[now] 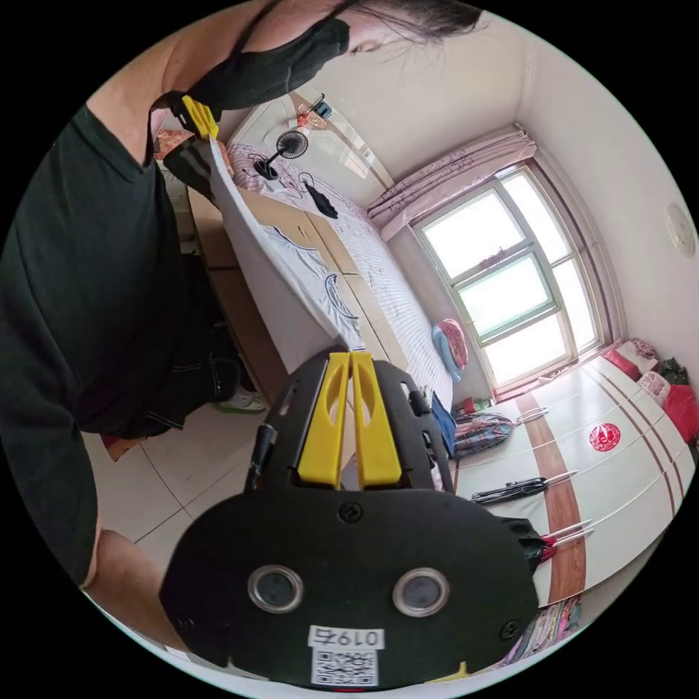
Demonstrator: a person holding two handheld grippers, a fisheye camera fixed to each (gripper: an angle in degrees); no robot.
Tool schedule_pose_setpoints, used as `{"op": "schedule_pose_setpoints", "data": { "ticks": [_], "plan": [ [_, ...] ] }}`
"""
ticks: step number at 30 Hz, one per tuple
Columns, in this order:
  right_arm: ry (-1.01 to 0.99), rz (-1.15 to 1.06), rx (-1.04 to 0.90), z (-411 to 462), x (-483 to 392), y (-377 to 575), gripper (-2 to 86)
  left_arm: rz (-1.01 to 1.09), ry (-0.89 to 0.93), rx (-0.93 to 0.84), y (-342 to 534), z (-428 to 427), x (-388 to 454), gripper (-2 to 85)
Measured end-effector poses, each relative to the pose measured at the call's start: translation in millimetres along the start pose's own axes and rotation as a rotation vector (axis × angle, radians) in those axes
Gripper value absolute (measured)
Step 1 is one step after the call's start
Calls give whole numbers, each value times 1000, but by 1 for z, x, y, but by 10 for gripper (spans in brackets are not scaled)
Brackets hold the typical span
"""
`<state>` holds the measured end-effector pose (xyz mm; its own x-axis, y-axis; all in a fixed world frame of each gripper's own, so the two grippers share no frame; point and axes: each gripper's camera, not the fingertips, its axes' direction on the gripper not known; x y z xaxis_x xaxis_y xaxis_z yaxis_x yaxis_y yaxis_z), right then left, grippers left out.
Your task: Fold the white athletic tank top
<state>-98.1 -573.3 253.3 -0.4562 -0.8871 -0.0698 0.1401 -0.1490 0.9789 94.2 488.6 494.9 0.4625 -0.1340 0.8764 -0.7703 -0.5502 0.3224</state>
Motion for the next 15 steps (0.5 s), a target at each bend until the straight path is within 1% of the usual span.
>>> {"op": "schedule_pose_setpoints", "data": {
  "ticks": [2, 6, 11, 12, 14, 15],
  "plan": [
    [43, -18, -9, 4, 5, -12, -10, 5, -30, 39, -5, -4, -14, 6],
    [61, -11, 43, 35, 22, -27, -10, 8, -6, 124, -15, 19, -53, 6],
    [1, -31, 9, 135, 64, -62, -10, 86, 41, 17, -57, 125, -132, 8],
    [-3, -36, 1, 148, 69, -66, -10, 97, 53, 8, -62, 138, -143, 8],
    [-30, -42, -27, 209, 95, -85, -10, 116, 117, -1, -82, 193, -190, 8],
    [-44, -39, -34, 226, 102, -89, -10, 116, 138, -1, -87, 208, -203, 8]
  ]
}}
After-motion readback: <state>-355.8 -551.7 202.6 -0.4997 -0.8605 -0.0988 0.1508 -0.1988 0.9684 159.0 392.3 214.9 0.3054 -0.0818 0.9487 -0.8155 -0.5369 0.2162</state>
